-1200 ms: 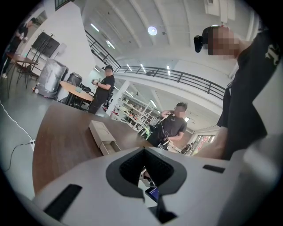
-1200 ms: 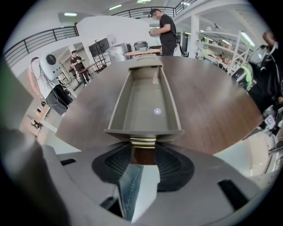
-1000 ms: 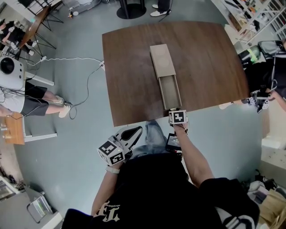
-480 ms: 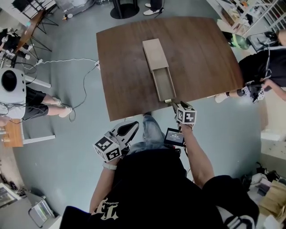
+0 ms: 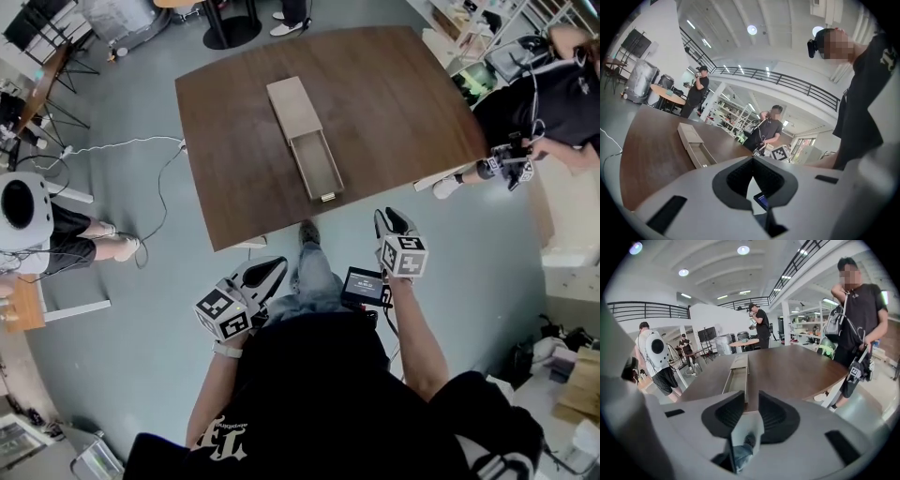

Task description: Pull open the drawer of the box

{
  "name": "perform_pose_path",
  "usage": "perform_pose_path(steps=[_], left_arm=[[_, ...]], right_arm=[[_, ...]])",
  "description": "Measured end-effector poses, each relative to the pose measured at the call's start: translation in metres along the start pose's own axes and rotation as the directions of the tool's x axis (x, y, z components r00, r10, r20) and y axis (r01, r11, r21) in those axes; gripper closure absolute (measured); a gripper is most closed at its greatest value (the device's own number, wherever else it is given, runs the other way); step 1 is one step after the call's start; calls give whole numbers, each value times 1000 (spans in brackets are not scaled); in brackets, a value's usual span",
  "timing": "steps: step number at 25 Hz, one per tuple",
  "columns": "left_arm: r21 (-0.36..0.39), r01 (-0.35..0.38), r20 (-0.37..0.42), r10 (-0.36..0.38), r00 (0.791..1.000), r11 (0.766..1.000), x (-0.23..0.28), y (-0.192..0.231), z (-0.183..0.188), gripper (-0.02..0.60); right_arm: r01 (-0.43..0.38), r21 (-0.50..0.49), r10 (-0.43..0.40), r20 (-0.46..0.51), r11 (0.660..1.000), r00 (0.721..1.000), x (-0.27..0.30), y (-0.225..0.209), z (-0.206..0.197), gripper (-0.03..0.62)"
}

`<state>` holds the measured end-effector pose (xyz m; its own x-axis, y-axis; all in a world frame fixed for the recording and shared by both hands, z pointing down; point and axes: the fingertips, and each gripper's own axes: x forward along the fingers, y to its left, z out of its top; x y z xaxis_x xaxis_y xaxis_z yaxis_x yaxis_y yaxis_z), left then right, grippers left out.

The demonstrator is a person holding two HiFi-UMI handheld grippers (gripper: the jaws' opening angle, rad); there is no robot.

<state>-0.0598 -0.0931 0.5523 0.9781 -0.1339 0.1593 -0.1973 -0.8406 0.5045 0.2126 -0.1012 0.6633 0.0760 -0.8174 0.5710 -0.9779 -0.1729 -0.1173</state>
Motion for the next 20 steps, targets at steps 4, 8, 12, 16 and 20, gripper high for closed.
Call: perform_pose_path(steps=[4,8,12,16,20], left_arm=[[15,23,-17,-23,1000,1000,12,-19,-7,578],[37,40,-21,-39,999,999,20,-40,-15,580],[48,42,-26,-40,999,998,34,-57,-22,579],[39,34,-27,-33,999,999,49,-88,-37,578],[20,26,-21,-25,999,999,65,-128,-59,579]], right_arm=[[-8,-5,8,33,1000,999,-30,-9,3,606],[-60,-28,62,87,998,994,-57,-8,3,606],[-121,-98,136,164,988,977,-83,-6,13,606],[-193,-229,233,162,954,959,-127,-2,5,606],[-250,-372,309,105,894,945,-182,0,-21,606]])
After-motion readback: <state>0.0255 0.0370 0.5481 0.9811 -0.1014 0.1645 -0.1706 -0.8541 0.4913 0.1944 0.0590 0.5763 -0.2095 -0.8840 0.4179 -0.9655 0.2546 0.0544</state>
